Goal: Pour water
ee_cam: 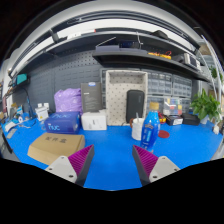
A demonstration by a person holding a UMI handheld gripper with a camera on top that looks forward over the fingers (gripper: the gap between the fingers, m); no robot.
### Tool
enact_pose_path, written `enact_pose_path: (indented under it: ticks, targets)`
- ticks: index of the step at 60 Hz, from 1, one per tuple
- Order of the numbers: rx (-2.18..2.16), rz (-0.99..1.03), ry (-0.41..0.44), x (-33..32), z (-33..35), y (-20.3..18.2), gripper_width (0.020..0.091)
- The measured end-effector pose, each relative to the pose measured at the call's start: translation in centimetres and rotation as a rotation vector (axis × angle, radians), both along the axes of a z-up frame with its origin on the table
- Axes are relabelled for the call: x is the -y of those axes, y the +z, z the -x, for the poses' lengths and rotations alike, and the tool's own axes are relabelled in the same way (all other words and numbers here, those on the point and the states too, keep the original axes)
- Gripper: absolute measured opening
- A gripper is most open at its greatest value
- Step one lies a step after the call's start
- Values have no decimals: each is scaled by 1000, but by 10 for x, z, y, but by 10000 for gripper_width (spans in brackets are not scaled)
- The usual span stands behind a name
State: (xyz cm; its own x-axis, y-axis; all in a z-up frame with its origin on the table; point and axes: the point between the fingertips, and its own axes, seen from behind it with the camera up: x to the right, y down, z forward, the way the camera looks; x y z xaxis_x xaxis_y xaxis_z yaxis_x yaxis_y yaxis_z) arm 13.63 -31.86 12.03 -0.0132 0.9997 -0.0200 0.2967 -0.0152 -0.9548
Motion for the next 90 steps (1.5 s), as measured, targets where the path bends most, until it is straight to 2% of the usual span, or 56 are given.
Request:
enact_pose_path:
  ticks: [15, 24, 32, 48, 54, 56, 59, 62, 70, 71, 72, 74, 75, 84, 90]
  targets:
    - [25, -26, -143, -77, -1, -24, 780]
    - [25, -25, -169, -113, 20, -33, 770]
    - [15, -22, -141, -130, 55, -35, 772]
    - [-20, 9, -2, -124, 121, -34, 760]
    - [-50, 21, 52, -116, 131, -34, 695]
    - [-61, 23, 67, -114, 133, -33, 646]
    - [-73, 11, 68, -118, 134, -34, 612]
    - [-78, -9, 64, -121, 134, -38, 533]
    - [-84, -16, 93, -119, 132, -38, 452]
    - [-81, -17, 99, -117, 131, -39, 479]
    - [-76, -15, 104, -116, 131, -39, 411]
    - [-70, -16, 105, -115, 131, -40, 433]
    - [-64, -17, 102, -115, 130, -41, 383]
    - [-32, 14, 91, -100, 132, -37, 383]
    - [-45, 85, 80, -73, 141, -17, 383]
